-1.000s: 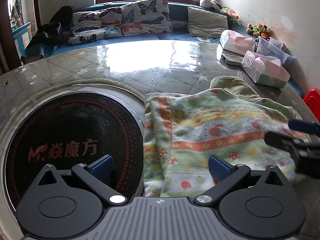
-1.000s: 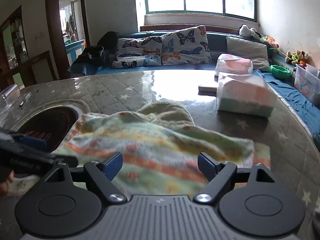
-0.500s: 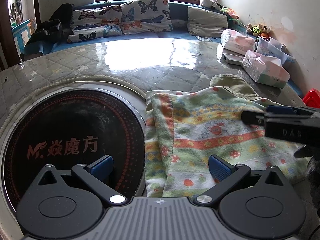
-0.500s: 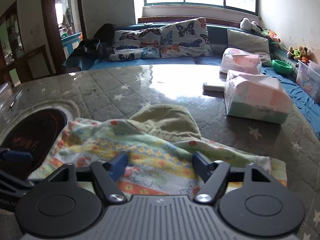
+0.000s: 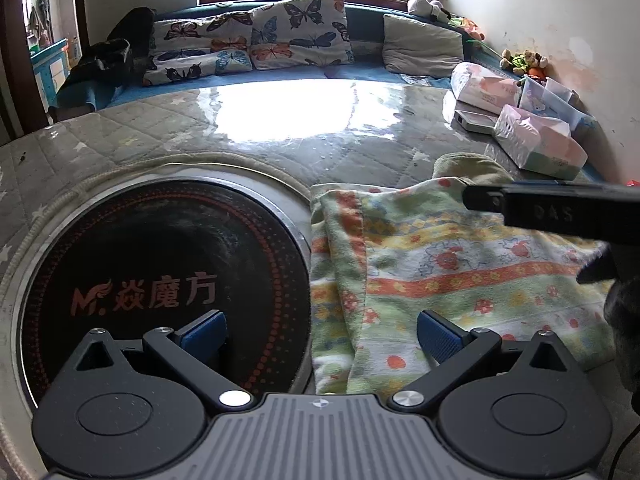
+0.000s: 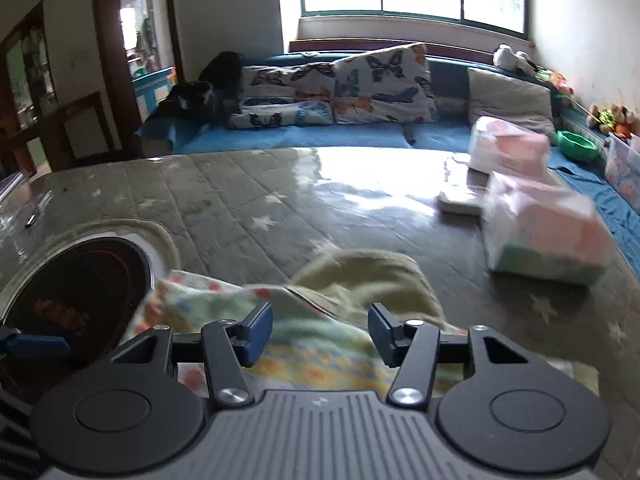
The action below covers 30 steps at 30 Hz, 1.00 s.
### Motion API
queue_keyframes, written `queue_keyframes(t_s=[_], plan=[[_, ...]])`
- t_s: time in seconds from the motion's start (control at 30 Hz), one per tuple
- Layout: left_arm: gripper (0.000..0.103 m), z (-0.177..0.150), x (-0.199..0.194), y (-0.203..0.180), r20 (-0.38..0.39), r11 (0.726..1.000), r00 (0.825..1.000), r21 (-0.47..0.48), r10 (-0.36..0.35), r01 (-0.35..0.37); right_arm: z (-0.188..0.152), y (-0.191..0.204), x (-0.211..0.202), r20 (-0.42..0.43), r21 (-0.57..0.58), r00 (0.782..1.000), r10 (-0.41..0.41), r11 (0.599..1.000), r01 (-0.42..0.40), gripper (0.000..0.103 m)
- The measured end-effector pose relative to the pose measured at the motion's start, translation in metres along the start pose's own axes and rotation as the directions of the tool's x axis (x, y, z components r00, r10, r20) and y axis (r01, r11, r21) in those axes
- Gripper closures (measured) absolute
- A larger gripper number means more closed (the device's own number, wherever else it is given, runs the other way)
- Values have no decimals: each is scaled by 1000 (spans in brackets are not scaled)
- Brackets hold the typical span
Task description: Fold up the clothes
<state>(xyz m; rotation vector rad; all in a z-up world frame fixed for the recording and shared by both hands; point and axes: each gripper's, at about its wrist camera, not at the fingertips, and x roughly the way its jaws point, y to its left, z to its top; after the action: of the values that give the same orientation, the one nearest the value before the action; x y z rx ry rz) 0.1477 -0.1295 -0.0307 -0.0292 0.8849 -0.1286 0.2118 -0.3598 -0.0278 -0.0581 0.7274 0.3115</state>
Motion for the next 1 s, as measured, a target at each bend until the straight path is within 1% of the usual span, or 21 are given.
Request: queue_keyframes(t_s=[0.03,0.07,0.17,0.37,0.43,0.5,0.53,0.67,0.7,0.8,1.0], plan=[[0,0,0,1,0,1000,1000,-2,1,-1,1,4,6,-12,-9,1000,2,1000,-2,62],[0,0,0,1,-1,1000,1000,-4,3,-3,2,7,12,-26,-18,1000,3,1000,-4,63],[0,-2,0,4,-2,1000,1000,-8,8,-8,4,12,22,-31,-33,999,-7,999,6,63],[0,-2,-2,9,-2,1000,1000,-15,6,-6,8,19,9,-19,-49,1000,17,999,-18,63],[0,-2,-3,9,-2,1000,1000,-17,5,-5,3,22,7,-42,-72,999,34,997,-37,62],[0,-2,-2,8,-3,1000,1000,-18,7,-7,-5,26,6,-54,-111,998,25,993,-31,62],[0,-3,-2,8,-3,1000,1000,-18,8,-8,-8,29,3,-46,-136,999,12,990,-19,62],[0,-4,-7,8,4,1000,1000,-17,12,-12,-12,28,-20,-11,-122,999,35,992,-36,61],[0,-4,-9,9,5,1000,1000,-16,12,-12,-14,27,-27,-4,-123,1000,30,992,-30,60],[0,-6,-13,10,10,1000,1000,-19,14,-14,-23,25,-46,7,-124,999,36,992,-34,56],[0,-13,-19,9,17,1000,1000,-19,13,-13,-57,27,-77,9,-114,999,30,993,-29,54]])
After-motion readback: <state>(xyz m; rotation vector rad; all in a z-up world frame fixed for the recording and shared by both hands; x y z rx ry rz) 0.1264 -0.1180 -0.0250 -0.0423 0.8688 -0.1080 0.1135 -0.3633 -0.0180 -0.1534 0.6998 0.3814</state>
